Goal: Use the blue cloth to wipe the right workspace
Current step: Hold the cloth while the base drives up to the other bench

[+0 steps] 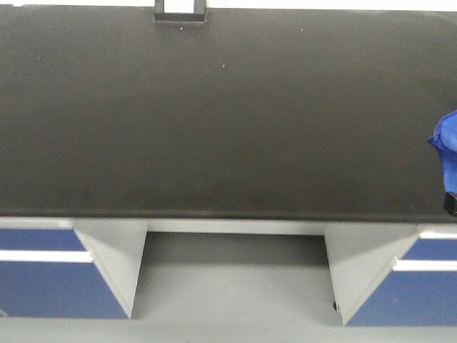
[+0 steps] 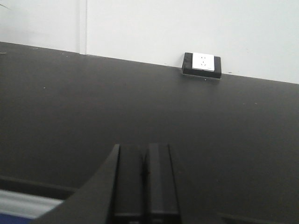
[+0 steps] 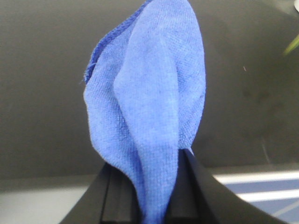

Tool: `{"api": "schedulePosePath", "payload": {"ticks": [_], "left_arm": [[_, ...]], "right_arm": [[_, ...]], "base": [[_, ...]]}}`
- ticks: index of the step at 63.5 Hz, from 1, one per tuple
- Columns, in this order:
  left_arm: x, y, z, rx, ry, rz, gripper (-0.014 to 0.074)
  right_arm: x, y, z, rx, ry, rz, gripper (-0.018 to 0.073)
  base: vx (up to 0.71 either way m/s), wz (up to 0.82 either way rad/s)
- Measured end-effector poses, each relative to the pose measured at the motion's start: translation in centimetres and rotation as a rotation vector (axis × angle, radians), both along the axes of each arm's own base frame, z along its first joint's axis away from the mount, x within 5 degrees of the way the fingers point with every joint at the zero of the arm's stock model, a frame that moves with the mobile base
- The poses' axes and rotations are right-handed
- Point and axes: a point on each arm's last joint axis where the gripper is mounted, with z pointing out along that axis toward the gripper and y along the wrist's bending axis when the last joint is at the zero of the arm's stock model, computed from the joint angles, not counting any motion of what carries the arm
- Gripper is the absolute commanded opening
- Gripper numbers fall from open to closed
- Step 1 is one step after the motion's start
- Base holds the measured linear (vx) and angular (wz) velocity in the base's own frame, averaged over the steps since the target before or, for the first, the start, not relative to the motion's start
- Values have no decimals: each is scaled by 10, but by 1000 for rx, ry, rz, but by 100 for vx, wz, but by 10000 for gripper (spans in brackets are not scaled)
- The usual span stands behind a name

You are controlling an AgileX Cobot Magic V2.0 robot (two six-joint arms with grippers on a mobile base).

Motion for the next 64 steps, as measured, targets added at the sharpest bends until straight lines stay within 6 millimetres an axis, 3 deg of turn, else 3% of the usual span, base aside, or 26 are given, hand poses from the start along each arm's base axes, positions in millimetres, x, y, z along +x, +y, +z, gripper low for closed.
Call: {"api": "schedulePosePath", "payload": {"ticks": [64], "left_arm": [[0, 0, 0, 0, 0, 0, -6]], "right_arm": [[0, 0, 0, 0, 0, 0, -8]], "base": [[18, -3]]}}
